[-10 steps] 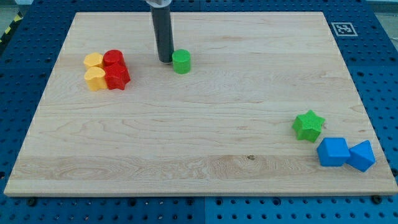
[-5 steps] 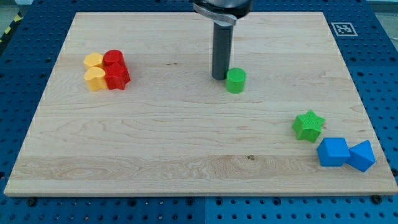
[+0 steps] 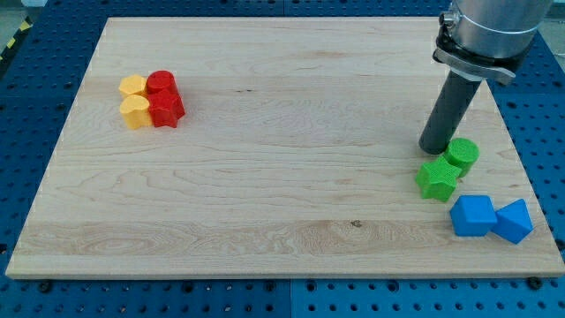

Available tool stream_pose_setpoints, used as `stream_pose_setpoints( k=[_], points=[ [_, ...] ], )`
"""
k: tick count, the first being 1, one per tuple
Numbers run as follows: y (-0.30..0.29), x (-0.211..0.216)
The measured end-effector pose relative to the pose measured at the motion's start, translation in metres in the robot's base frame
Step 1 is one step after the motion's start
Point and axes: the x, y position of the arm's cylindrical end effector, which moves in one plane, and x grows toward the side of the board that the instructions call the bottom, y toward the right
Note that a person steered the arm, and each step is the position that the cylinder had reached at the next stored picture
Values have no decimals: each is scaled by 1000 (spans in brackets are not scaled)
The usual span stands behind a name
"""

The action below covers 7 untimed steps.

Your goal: Place the green circle at the right side of the green star

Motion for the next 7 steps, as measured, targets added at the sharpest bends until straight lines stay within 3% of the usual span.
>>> stream_pose_setpoints(
  k=[5,7],
  points=[
    [115,7],
    [119,13]
  ],
)
